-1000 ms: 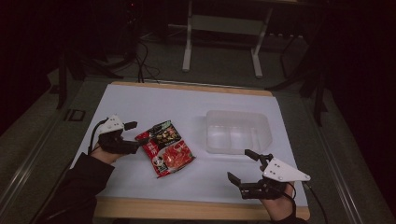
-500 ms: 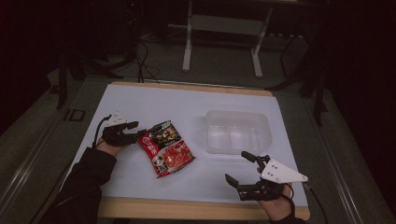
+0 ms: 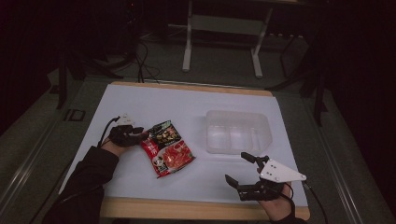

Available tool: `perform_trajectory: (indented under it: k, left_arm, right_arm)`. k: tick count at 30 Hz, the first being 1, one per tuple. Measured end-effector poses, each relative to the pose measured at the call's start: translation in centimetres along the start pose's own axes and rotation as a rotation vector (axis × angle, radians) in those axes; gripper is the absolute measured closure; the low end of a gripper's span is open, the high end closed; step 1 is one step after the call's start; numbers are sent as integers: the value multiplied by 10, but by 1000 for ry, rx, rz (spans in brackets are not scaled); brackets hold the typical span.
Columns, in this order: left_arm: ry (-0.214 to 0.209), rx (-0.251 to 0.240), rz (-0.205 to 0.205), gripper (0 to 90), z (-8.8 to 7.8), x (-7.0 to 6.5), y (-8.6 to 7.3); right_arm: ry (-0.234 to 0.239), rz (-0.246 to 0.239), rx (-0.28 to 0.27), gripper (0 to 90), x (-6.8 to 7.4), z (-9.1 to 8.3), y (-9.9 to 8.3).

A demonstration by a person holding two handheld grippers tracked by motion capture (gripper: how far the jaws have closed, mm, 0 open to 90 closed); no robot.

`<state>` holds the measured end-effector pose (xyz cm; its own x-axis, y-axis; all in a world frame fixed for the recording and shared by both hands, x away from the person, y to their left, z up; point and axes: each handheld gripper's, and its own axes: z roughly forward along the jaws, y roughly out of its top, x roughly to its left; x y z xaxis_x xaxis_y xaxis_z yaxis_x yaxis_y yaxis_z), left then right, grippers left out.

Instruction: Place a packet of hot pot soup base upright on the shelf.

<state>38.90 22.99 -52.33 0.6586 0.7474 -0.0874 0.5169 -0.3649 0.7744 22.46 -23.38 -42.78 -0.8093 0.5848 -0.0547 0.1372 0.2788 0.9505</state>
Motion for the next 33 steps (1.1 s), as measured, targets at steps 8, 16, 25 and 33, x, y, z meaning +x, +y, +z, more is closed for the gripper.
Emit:
perform_trajectory:
  k: [8, 16, 25, 33]
  left_arm:
    - [-6, 44, -20, 641, 5, 2, -2]
    - [-8, 106, -6, 665, 9, 0, 3]
    - [29, 213, 81, 804, 13, -12, 13]
    - [43, 157, 90, 882, 6, -16, 13]
  right_arm:
    - [5, 8, 4, 124, 0, 1, -1]
    - [1, 10, 19, 124, 0, 2, -1]
    - [-2, 13, 23, 125, 0, 4, -2]
    - [1, 21, 26, 125, -1, 4, -2]
